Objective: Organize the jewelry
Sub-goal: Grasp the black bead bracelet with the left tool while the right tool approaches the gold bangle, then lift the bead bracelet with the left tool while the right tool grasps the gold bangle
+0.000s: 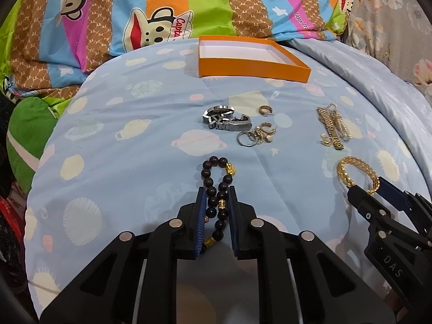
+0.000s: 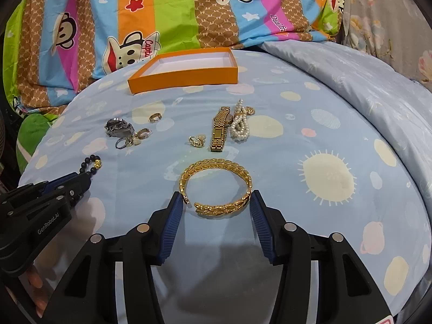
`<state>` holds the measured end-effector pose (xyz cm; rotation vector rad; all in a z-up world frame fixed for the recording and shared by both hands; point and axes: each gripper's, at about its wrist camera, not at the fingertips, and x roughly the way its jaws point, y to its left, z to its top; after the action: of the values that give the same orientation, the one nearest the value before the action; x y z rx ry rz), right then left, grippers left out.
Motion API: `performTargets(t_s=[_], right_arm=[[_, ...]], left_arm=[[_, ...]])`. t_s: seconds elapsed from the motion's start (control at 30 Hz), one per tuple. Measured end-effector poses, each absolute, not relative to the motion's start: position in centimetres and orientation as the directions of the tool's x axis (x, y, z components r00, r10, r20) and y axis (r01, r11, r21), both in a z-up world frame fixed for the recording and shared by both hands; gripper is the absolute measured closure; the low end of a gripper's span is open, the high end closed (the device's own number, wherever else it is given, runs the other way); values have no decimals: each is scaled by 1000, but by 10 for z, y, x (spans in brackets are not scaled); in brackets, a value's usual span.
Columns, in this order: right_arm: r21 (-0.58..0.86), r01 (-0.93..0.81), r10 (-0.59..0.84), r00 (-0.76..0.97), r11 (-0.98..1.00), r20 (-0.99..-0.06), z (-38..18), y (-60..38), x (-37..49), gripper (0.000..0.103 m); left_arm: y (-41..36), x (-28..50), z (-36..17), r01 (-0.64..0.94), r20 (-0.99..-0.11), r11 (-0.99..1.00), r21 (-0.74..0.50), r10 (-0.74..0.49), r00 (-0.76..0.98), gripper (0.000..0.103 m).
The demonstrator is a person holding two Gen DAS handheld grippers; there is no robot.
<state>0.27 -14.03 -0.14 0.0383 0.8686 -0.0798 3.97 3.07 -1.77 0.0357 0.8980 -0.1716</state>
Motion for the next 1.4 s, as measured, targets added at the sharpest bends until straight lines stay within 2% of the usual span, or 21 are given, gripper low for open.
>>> performTargets(t_s=[0.03,0.07,0.23,0.27,0.3,0.57,0.7,1.0,1.07,1.1,1.13,1.17,1.2,1.4], right_arm=[[9,85,-48,644,996,-763,0,-141,2,54],[22,84,-37,645,996,-763,1,-141,2,54],[46,70,-12,665,996,-747,16,-140,3,58],[47,64,-8,672,997,-740,21,-139,4,65],[49,61,-4,671,997,-741,25,-138,6,103],[58,57,5,670,997,-743,35,-147,21,102],[66,77,0,650,995,-760,23,-154,15,94],[100,91,17,650,991,-760,15,-171,-1,98],[71,114,-22,661,991,-750,18,-174,-2,88],[55,132,-47,667,990,-744,20,-177,0,65],[42,151,-73,680,988,-730,23,-181,1,50],[32,164,-92,687,986,-721,25,-183,3,32],[18,177,-110,685,984,-720,26,-185,7,27],[5,204,-121,601,979,-790,6,-189,40,27]], left_arm=[[31,39,-17,166,-779,985,-44,-137,611,95],[31,37,-14,168,-776,985,-49,-144,614,96],[36,31,2,180,-757,981,-66,-167,632,96],[36,30,9,185,-748,981,-62,-168,643,96],[36,29,13,187,-741,981,-58,-168,651,96],[39,38,47,207,-690,978,-23,-165,705,96],[42,38,44,197,-692,980,-33,-165,703,96],[46,34,26,185,-715,981,-58,-170,678,96],[46,34,26,185,-716,981,-57,-169,677,96],[46,33,25,185,-717,981,-57,-169,676,96],[45,33,24,185,-717,981,-56,-169,676,96],[45,33,24,186,-717,981,-56,-169,676,96],[44,33,24,185,-718,981,-55,-168,676,96],[42,33,22,186,-719,981,-54,-167,675,96]])
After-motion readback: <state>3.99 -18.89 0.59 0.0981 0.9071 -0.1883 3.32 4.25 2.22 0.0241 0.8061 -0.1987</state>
